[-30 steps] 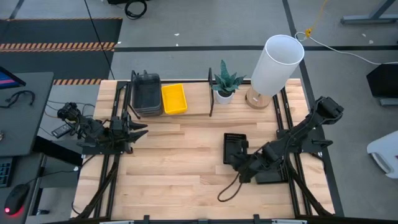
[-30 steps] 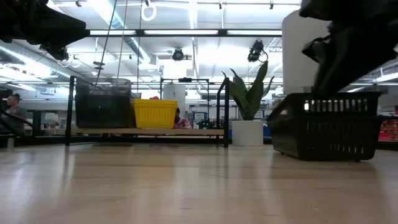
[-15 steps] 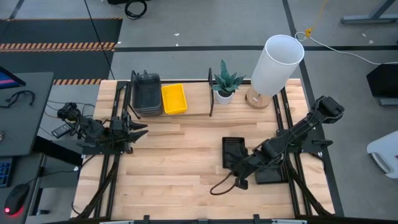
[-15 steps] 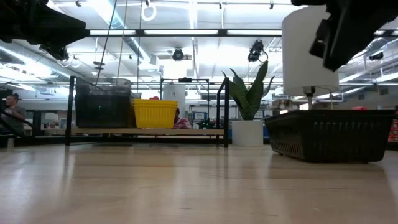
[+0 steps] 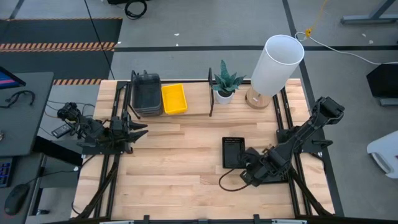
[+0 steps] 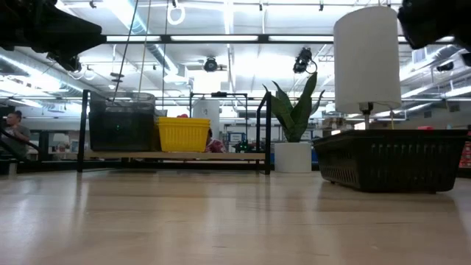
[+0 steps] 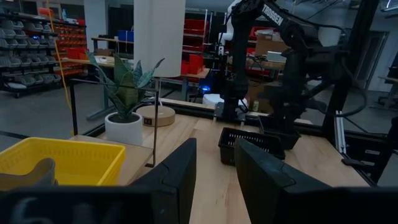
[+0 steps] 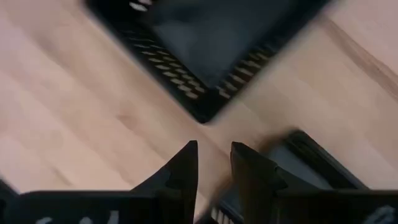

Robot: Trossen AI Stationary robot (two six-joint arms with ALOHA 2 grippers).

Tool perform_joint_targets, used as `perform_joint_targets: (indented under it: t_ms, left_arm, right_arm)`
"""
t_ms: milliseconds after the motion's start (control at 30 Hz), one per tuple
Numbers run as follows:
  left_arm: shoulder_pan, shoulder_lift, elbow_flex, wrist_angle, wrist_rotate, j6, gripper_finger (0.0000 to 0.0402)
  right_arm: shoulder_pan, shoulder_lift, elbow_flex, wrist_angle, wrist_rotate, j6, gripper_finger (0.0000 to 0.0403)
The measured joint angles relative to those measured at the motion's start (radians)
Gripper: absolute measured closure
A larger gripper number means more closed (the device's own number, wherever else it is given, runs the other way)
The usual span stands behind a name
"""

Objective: Stack baskets on shelf by color
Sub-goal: Stack the bottom black bin on the top black bin

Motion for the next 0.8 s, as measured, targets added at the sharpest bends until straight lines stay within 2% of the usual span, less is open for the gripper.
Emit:
perform_joint_targets:
  t_ms: [300,567,800]
  left_arm:
    - [0.0,0.0,0.0,0.0,0.0,0.0,0.0285]
    - [0.0,0.0,0.0,0.0,0.0,0.0,0.0285]
    - [0.0,0.0,0.0,0.0,0.0,0.0,0.0285]
  right_arm:
    - [0.027,0.0,0.0,-0.011,-0.017,0.171,0.0303]
    - [0.022,0.0,0.0,-0.115,-0.169,0.242,0.0303]
    - [0.034,0.003,0.0,-0.075,-0.14,0.288,0.0303]
